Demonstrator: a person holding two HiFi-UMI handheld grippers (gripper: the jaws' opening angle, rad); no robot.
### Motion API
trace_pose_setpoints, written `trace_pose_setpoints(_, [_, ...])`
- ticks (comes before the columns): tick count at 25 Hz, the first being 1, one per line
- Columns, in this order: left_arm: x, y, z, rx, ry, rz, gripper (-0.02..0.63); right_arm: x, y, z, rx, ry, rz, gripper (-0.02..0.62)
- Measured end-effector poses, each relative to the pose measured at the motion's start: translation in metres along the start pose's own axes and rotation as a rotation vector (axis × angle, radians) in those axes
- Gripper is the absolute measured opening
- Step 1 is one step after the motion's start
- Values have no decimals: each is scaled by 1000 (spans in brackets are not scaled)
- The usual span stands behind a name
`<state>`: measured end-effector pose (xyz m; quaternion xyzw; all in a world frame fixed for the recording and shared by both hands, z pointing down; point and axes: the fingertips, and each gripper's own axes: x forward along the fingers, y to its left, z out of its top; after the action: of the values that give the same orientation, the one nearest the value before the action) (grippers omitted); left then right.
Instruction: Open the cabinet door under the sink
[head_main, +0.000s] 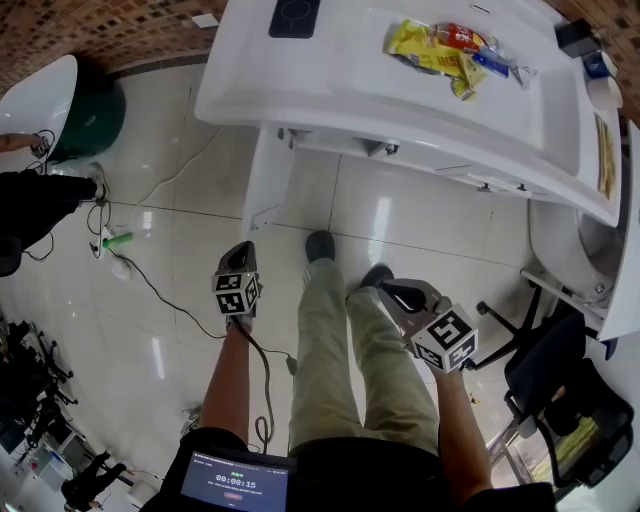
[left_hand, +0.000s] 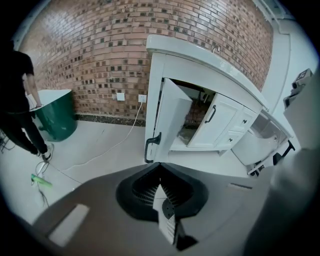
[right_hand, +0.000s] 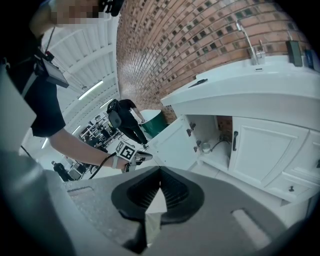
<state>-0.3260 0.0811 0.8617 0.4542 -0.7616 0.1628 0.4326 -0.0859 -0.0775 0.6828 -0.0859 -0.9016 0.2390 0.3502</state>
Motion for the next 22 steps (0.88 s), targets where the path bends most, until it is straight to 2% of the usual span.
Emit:
trace_pose_setpoints(4, [-22,-30,-6,-82,-36,-30,15,-8,5,0,-10,-12,9,-8])
trace_pose_setpoints(7, [-44,-71,-2,-141,-72,-99,15,-18,11,1,-23,-18,10,-8])
trace_pose_setpoints(11, [-81,-132,18,-159,-125,-201,15,-39,16,4,-65,-8,-4,-8])
trace_pose_setpoints(17, [-144,-214,47,-83,-162,-369,14,-87,29,19,-83,-65,-45,-8])
trace_pose_setpoints(22, [-200,-249,72,-39,-200,-444,14,-123,44,27,-100,-99,-77,-8])
